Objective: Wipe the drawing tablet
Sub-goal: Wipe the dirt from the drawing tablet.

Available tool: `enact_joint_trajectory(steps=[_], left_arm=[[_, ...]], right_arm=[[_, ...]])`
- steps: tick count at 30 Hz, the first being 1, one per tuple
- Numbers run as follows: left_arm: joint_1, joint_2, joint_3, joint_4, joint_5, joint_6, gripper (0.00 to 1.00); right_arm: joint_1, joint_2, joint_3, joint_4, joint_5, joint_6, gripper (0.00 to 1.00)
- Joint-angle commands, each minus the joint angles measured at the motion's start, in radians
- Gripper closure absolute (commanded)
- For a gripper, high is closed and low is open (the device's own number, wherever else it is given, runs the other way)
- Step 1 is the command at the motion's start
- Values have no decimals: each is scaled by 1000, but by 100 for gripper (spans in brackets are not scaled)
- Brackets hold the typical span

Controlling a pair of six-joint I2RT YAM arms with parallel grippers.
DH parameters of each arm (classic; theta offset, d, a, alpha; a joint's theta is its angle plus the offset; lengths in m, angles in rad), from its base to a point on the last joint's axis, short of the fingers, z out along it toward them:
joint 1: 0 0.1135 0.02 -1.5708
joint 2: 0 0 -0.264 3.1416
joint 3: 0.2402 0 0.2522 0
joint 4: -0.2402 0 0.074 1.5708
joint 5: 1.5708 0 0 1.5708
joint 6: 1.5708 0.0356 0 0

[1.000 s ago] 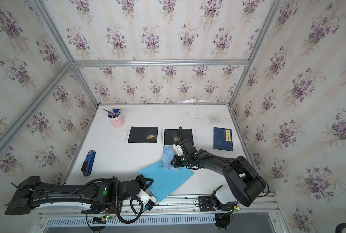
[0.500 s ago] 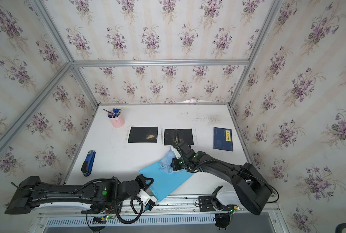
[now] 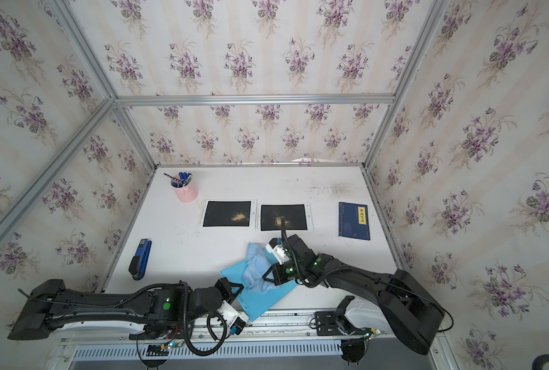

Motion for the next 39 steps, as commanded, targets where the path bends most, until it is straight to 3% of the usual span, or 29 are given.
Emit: enact_joint_trajectory(steps=[1, 5, 12, 18, 22, 24, 31, 35, 39], left_arm=[[0, 0, 5, -44, 18, -4, 100], [-4, -8, 6, -48, 13, -7, 100], [-10, -7, 8, -51, 6, -7, 100], [-12, -2, 7, -51, 1, -5, 100], [-12, 18, 8, -42, -6, -6, 100], [-13, 26, 8, -42, -7, -5, 100], [-15, 15, 9, -45, -6, -8, 100], [-18, 10, 10, -50, -13, -9, 100], [-20, 8, 10, -51, -13, -8, 100]], right_arm=[[-112, 57, -22, -183, 230, 68, 100], [-141, 36, -7, -250, 382, 137, 100], [-141, -102, -25, -296, 381, 98, 100], [-68, -256, -117, -231, 148, 100, 100], [137, -342, -168, -38, -52, 156, 100], [256, -355, -154, 24, -66, 186, 100], [451, -232, -32, 6, -34, 136, 100], [424, -175, -35, -135, 137, 149, 100], [274, -160, -91, -251, 255, 212, 100]])
